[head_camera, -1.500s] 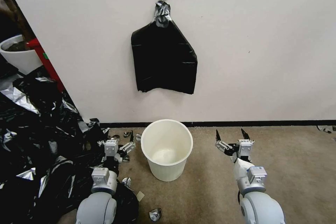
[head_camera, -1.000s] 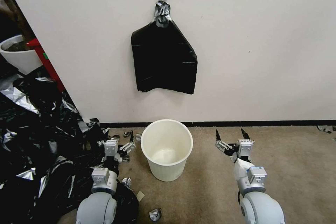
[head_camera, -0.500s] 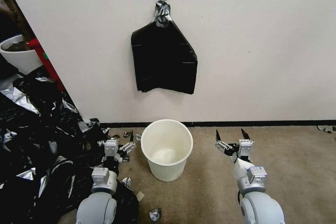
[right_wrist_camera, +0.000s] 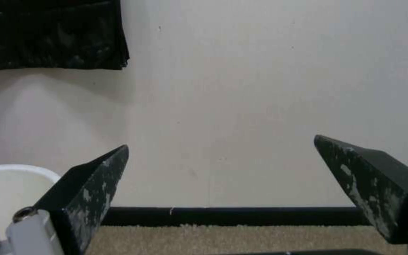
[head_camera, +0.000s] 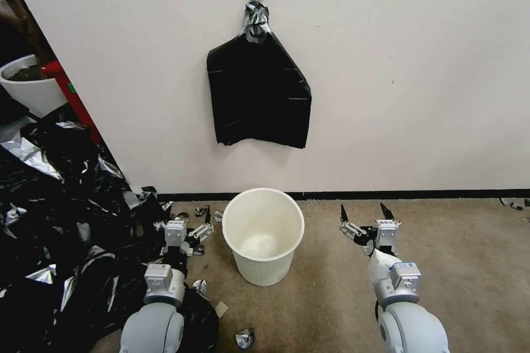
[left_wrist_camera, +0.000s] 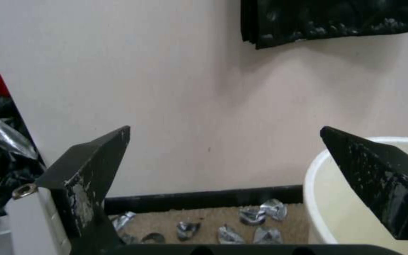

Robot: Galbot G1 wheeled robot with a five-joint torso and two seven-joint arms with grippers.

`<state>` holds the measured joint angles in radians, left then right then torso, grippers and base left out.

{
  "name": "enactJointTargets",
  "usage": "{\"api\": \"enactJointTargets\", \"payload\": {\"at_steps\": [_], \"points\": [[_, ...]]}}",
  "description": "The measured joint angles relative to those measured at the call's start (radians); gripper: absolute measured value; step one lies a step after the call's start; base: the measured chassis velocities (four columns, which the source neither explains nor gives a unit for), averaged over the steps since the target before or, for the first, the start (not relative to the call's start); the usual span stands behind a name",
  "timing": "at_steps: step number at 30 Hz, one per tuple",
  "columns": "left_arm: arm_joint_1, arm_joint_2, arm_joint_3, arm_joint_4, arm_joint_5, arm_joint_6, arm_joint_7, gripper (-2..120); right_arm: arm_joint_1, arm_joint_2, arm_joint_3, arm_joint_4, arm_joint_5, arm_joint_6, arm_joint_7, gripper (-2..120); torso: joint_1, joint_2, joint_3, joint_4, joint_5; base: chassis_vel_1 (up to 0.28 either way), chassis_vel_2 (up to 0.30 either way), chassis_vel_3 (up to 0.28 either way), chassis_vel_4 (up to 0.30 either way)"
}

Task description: Place a trash bag onto the trash bin.

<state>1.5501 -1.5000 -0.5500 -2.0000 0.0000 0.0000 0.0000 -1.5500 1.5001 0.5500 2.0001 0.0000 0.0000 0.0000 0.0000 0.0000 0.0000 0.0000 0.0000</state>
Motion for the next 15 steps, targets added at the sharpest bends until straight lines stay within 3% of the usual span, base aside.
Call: {"api": "enactJointTargets", "payload": {"at_steps": [15], "points": [[0.0,0.0,0.0,0.0,0.0,0.0,0.0,100,0.0,0.0,0.0,0.0,0.0,0.0,0.0,100,0.0,0.0,0.0,0.0,0.0,0.0,0.0,0.0,0.0]]}}
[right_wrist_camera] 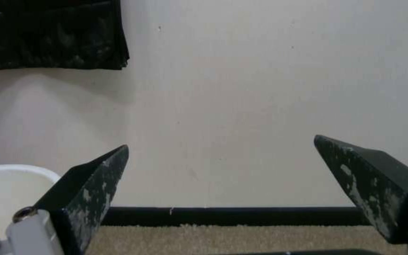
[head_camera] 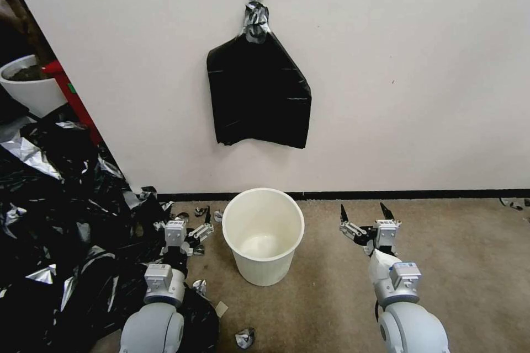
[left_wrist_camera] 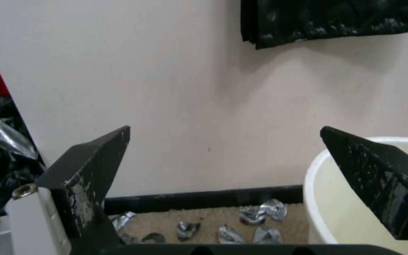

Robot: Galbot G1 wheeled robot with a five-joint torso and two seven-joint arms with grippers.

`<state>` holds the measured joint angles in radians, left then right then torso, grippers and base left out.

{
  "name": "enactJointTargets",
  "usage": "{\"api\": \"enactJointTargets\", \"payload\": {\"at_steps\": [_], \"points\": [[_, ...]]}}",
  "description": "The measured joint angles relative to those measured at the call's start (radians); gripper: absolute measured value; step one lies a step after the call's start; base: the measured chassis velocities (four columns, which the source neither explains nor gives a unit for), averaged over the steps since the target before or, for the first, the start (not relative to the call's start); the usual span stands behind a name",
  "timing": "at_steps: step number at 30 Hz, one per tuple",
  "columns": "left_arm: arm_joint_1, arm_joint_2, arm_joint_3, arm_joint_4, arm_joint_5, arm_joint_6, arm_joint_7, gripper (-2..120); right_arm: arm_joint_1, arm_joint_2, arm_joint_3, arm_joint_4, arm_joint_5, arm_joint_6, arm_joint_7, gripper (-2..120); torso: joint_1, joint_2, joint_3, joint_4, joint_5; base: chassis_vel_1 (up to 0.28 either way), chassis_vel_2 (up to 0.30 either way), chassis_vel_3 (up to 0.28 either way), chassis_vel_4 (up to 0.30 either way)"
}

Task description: Place a trash bag onto the trash bin.

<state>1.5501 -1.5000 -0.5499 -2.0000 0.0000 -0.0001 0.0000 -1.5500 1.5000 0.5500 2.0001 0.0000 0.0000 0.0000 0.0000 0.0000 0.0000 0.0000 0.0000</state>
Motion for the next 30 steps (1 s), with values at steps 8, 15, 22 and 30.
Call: {"api": "enactJointTargets", "payload": {"at_steps": [8,15,22,30], "points": [[0.0,0.0,0.0,0.0,0.0,0.0,0.0,100,0.0,0.0,0.0,0.0,0.0,0.0,0.0,100,0.0,0.0,0.0,0.0,0.0,0.0,0.0,0.0,0.0],[0.0,0.0,0.0,0.0,0.0,0.0,0.0,100,0.0,0.0,0.0,0.0,0.0,0.0,0.0,100,0.0,0.0,0.0,0.0,0.0,0.0,0.0,0.0,0.0],[0.0,0.0,0.0,0.0,0.0,0.0,0.0,100,0.0,0.0,0.0,0.0,0.0,0.0,0.0,100,0.0,0.0,0.0,0.0,0.0,0.0,0.0,0.0,0.0],[0.0,0.0,0.0,0.0,0.0,0.0,0.0,100,0.0,0.0,0.0,0.0,0.0,0.0,0.0,100,0.0,0.0,0.0,0.0,0.0,0.0,0.0,0.0,0.0]]}}
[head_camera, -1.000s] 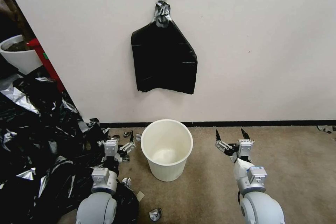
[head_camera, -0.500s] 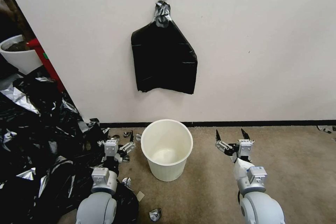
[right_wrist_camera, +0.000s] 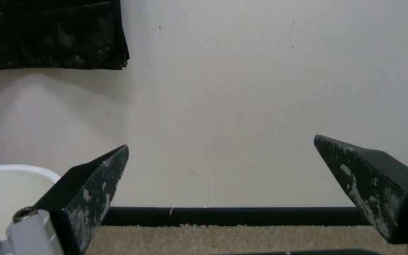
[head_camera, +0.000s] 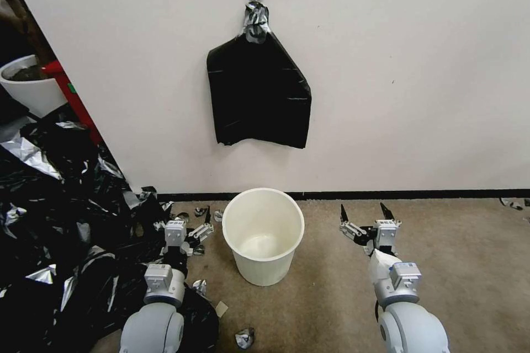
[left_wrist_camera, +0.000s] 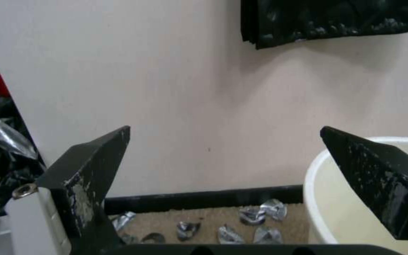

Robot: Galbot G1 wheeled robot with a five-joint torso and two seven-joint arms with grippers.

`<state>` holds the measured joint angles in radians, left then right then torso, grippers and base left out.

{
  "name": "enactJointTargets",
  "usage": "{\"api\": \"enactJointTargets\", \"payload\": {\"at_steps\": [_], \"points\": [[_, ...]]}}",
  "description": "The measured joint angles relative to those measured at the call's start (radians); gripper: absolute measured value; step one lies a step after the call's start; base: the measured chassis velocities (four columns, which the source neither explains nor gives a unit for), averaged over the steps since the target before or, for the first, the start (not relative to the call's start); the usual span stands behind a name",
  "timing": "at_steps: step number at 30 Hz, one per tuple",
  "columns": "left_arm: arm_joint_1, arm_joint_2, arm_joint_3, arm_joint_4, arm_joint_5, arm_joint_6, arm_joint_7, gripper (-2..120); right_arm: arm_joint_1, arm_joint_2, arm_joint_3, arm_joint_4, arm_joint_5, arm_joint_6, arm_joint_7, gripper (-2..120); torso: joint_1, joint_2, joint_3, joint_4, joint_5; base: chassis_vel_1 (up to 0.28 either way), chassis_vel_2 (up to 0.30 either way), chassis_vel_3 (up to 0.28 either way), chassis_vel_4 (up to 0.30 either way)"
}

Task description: Place a trash bag onto the trash bin.

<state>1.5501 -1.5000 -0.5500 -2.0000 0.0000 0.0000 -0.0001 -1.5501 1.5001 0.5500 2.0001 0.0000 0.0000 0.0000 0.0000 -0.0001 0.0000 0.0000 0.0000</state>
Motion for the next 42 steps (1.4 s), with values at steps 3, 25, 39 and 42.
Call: {"api": "enactJointTargets", "payload": {"at_steps": [3,25,39,42], "points": [[0.0,0.0,0.0,0.0,0.0,0.0,0.0,100,0.0,0.0,0.0,0.0,0.0,0.0,0.0,100,0.0,0.0,0.0,0.0,0.0,0.0,0.0,0.0,0.0],[0.0,0.0,0.0,0.0,0.0,0.0,0.0,100,0.0,0.0,0.0,0.0,0.0,0.0,0.0,100,0.0,0.0,0.0,0.0,0.0,0.0,0.0,0.0,0.0],[-0.004,0.008,0.006,0.0,-0.02,-0.01,-0.022,100,-0.003,-0.015,-0.008,0.005,0.024,0.023,0.04,100,0.0,0.0,0.0,0.0001,0.0,0.0,0.0,0.0,0.0],[-0.02,0.034,0.027,0.0,-0.085,-0.051,-0.096,100,-0.012,-0.046,-0.023,0.017,0.072,0.068,0.118,100,0.0,0.0,0.0,0.0,-0.0002,0.0,0.0,0.0,0.0]]}}
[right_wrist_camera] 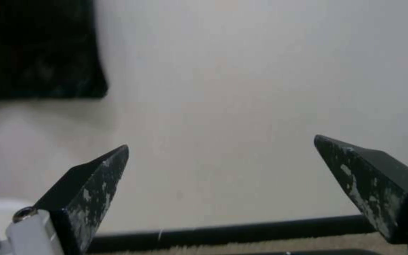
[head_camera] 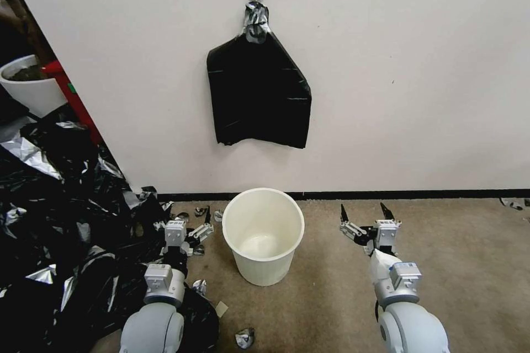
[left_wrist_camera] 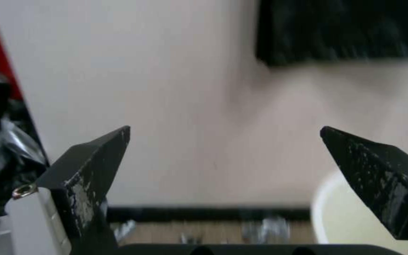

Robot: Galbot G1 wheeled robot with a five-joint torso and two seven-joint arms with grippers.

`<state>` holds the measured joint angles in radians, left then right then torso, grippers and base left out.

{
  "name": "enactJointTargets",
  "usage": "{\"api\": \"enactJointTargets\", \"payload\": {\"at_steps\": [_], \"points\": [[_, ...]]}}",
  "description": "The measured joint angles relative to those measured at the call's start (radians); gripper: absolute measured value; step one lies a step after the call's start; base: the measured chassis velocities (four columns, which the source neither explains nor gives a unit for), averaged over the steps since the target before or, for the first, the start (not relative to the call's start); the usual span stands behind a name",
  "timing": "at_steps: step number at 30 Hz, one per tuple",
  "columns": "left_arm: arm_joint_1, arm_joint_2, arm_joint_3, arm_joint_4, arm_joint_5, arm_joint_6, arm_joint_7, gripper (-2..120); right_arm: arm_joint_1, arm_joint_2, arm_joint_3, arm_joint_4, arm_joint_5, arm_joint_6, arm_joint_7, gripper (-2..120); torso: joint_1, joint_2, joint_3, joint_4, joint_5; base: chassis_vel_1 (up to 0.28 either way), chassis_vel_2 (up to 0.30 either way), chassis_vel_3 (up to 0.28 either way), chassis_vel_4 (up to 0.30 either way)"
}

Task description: Place a trash bag onto the trash bin.

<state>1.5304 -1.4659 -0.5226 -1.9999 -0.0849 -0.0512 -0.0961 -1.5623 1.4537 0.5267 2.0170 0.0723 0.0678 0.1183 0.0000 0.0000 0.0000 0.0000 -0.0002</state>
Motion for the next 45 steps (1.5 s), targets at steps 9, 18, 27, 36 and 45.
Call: {"api": "enactJointTargets", "payload": {"at_steps": [9,18,27,36,45], "points": [[-0.094,0.087,0.011,-0.002,0.072,-0.133,-0.076,100,0.005,-0.105,-0.019,0.05,0.084,0.168,0.166,100,0.0,0.0,0.0,-0.0001,-0.0007,0.0,0.0,0.0,0.0],[-0.12,0.142,-0.029,-0.009,0.079,-0.231,-0.044,100,0.088,-0.15,-0.058,-0.008,-0.026,0.286,0.073,100,0.0,0.0,0.0,-0.0002,0.0004,0.0,0.0,0.0,0.0],[-0.013,0.093,-0.038,-0.072,0.064,-0.184,-0.136,100,0.385,-0.143,-0.269,-0.174,0.276,0.31,-0.011,100,0.0,0.0,0.0,0.0,0.0,0.0,0.0,0.0,0.0],[0.064,0.064,-0.055,-0.1,0.034,-0.25,-0.096,100,0.859,-0.007,-0.515,-0.561,0.782,0.386,-0.236,100,0.0,0.0,0.0,0.0004,0.0,0.0,0.0,0.0,0.0],[0.077,0.051,-0.094,-0.115,0.051,-0.25,-0.095,100,1.164,0.098,-0.537,-0.792,0.942,0.369,-0.366,100,0.0,0.0,0.0,0.0001,-0.0001,0.0,0.0,0.0,0.0]]}}
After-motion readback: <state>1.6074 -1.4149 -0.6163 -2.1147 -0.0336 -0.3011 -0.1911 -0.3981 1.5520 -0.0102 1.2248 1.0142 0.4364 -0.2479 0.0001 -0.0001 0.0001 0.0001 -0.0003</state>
